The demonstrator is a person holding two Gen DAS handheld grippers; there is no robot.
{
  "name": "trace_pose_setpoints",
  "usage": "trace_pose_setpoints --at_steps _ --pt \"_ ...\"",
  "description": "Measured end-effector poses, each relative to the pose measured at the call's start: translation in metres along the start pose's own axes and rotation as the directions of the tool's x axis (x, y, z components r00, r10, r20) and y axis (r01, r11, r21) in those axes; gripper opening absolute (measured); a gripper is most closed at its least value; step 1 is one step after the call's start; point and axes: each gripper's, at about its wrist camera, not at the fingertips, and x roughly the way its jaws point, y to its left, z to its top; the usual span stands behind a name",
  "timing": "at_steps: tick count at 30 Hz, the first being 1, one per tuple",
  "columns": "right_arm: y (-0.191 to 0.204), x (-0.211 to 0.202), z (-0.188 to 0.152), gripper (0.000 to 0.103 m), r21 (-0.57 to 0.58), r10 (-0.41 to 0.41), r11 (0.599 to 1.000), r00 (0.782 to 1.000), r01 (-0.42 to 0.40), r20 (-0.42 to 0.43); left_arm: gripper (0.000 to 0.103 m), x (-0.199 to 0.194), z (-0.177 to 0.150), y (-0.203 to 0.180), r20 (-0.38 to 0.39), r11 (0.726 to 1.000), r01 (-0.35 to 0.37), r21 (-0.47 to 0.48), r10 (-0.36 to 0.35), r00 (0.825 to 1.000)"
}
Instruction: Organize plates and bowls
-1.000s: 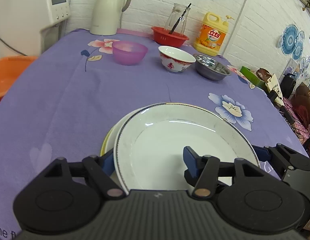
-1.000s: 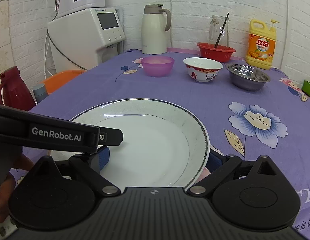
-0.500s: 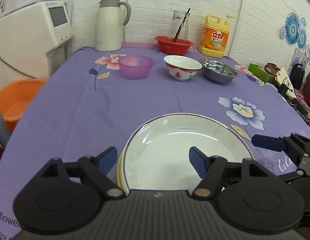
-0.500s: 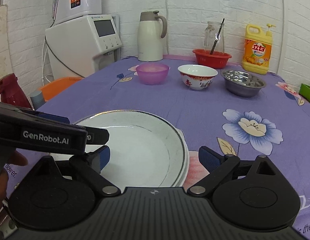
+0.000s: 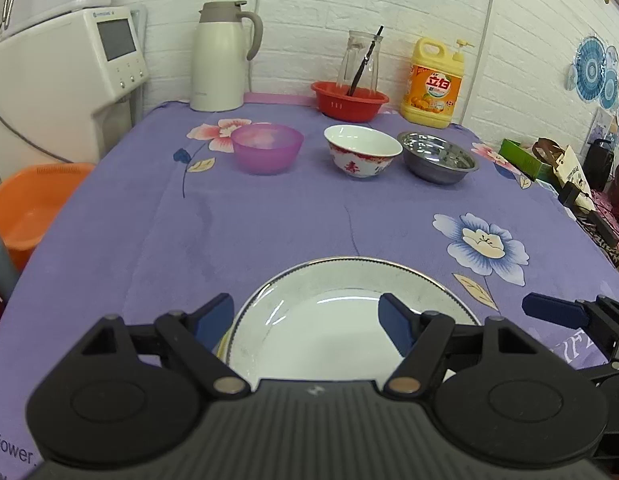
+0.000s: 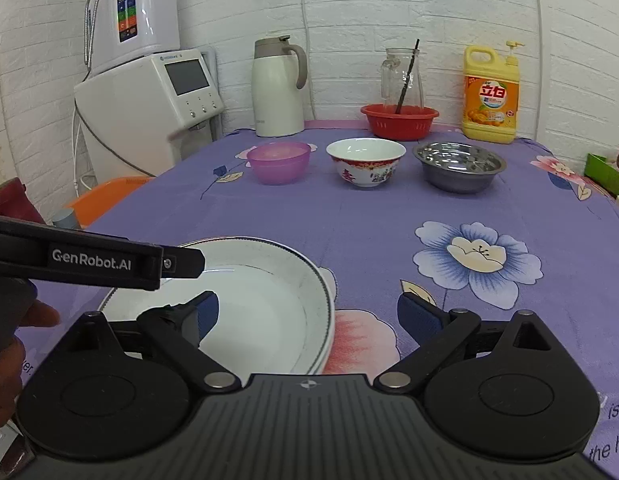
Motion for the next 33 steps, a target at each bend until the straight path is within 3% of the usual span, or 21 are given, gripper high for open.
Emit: trace_pose_setpoints --at_steps 14,33 --pt "-0.040 -0.007 0.003 0.103 0.123 -0.026 0.992 0.999 0.022 0.031 0.072 0.007 0.006 -0.019 -0.012 0.999 -0.006 0.038 0.007 1.000" --pt "-0.090 0.009 -0.005 0.103 0.262 -0.052 0.963 0.998 0.056 -0.019 0.073 0.035 0.017 -0.040 -0.050 0.998 0.040 0.042 -0.038 0.998"
